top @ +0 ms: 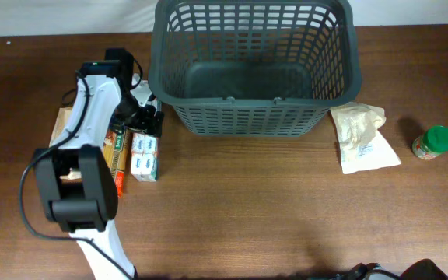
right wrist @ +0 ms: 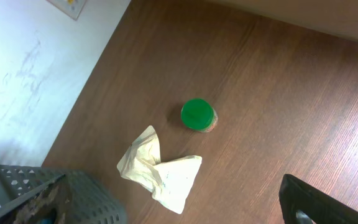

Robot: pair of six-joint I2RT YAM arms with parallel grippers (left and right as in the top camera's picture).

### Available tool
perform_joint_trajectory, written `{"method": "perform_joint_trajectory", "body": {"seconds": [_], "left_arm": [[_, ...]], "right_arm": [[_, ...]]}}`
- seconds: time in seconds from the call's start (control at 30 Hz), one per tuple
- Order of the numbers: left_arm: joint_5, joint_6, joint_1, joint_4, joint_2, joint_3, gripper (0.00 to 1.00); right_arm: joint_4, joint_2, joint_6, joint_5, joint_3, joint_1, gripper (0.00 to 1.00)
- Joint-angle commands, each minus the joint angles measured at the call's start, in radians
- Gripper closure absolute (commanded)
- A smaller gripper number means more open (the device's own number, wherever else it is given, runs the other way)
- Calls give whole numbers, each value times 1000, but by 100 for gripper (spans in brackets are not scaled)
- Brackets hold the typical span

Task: Pack container
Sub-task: 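Move the left gripper to the Kleenex tissue pack and grasp it, then lift the tissue pack with the left gripper and drop it into the basket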

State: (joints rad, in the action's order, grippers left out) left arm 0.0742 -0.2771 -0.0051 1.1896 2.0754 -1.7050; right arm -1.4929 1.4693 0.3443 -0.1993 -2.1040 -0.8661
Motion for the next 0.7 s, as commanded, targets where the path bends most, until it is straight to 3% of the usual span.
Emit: {"method": "perform_joint_trajectory", "body": {"seconds": [0.0,0.13,0.2,0.23,0.3,0.47,0.67], "left_arm": [[-8,-5,4,-11,75,5,11],[1,-5,3,-8,116,5,11],[18,-5,3,-6,126,5,25],[18,-5,3,-7,126,5,39],[18,-5,3,-6,126,5,96],[19,25,6,56,124,-60,98],[15,108,28,189,121,-405,98]], "right_arm": [[0,2,9,13,-7,-6,1],[0,2,9,13,-7,-6,1],[0,2,9,13,-7,-6,1],[0,2,9,13,-7,-6,1],[0,2,9,13,-7,-6,1],[0,2,9,13,-7,-6,1],[0,2,9,13,-7,-6,1]]}}
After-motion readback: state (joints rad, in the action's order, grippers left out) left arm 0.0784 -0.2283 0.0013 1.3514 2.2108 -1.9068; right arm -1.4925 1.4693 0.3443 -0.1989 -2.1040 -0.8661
